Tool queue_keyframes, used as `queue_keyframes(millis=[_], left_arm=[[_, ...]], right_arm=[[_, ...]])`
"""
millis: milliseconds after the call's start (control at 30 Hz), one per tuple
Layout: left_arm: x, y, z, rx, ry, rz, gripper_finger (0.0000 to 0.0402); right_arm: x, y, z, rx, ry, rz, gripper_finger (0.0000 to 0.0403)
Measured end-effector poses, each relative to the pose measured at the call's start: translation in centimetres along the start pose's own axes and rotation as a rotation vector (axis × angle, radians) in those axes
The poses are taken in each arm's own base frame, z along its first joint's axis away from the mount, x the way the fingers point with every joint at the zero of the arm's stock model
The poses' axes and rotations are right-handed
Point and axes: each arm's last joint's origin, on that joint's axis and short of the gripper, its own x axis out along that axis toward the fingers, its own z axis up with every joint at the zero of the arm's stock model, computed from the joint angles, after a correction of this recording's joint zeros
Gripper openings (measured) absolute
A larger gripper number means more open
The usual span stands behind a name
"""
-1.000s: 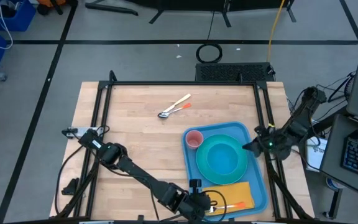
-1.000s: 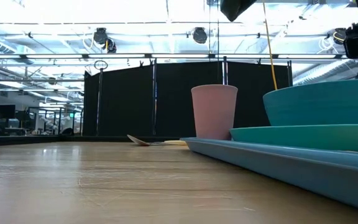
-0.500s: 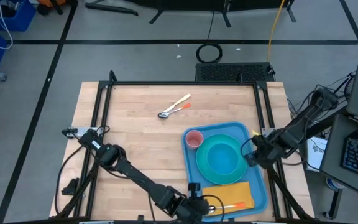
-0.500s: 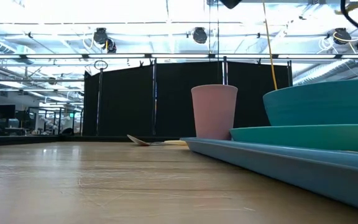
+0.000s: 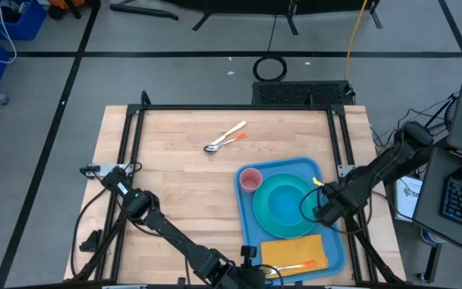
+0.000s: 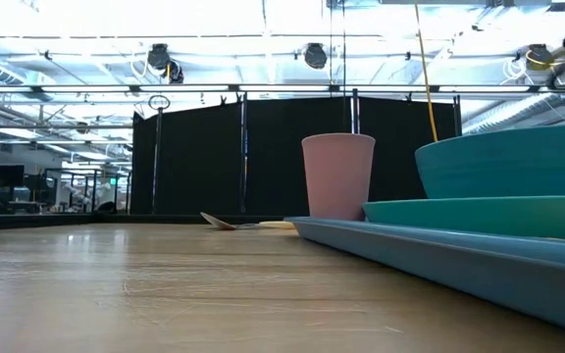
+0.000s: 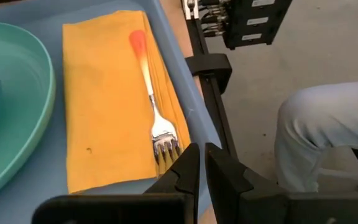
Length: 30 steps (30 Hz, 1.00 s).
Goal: Set up tray
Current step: Move the blue tray to the center of the table
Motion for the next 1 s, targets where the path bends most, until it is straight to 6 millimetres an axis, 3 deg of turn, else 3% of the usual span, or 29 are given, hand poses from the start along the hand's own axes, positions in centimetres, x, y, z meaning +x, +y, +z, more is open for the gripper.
queue_keyframes(millis=[100,233,1000], left_arm=[[0.0,0.0,0.0,-0.002,-0.002,0.0,0.0031],[0.0,0.0,0.2,-0.007,-0.013,-0.004,0.0031],[0.0,-0.2,0.1,-0.008,-0.013,-0.015,0.0031]], right_arm=[[0.7,-0.6,0.2,0.04,-0.011,-0.167,0.0],[1.0,0.0,0.2,0.042,-0.001,-0.165,0.0],[3.9,1.3,0.6,0.014,0.034,0.036,0.0]])
